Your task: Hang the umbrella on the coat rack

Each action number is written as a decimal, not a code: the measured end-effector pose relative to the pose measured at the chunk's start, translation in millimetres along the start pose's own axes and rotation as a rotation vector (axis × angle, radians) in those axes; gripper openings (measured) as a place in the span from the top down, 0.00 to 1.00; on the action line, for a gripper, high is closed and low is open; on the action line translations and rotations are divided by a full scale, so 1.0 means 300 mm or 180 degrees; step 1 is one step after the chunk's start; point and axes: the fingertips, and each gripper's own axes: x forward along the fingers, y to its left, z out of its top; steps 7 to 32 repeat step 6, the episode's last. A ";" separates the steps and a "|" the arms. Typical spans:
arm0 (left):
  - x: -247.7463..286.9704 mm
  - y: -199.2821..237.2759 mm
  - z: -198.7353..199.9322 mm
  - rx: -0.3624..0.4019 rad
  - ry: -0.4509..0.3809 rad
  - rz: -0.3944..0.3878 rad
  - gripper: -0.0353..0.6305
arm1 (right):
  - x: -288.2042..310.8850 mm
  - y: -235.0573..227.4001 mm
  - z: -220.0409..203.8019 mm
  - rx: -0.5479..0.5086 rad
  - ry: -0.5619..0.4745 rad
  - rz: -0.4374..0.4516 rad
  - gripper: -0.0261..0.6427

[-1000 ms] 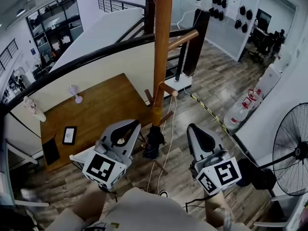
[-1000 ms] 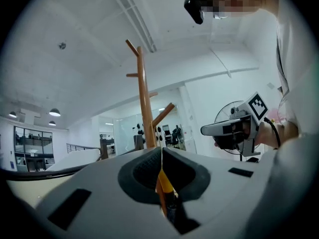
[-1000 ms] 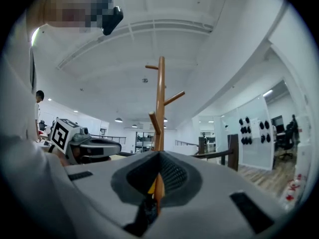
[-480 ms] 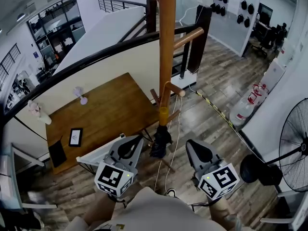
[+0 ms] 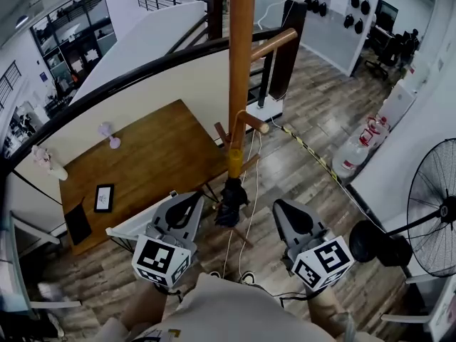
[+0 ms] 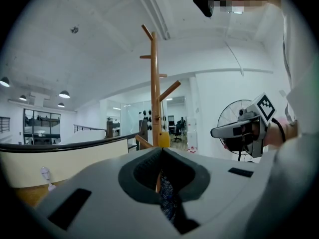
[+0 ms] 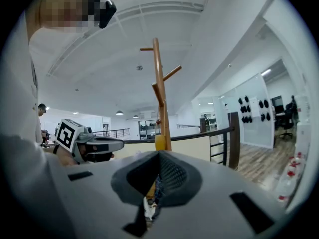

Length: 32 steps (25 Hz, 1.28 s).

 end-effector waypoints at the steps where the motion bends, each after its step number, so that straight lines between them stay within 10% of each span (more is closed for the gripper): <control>1: -0.001 0.000 -0.004 -0.0006 0.0008 0.0000 0.94 | -0.004 -0.005 -0.002 -0.0002 0.0006 -0.0016 0.96; 32: -0.008 0.002 -0.025 -0.0015 0.0056 0.0000 0.94 | -0.014 -0.025 -0.017 0.0032 0.0007 -0.0094 0.96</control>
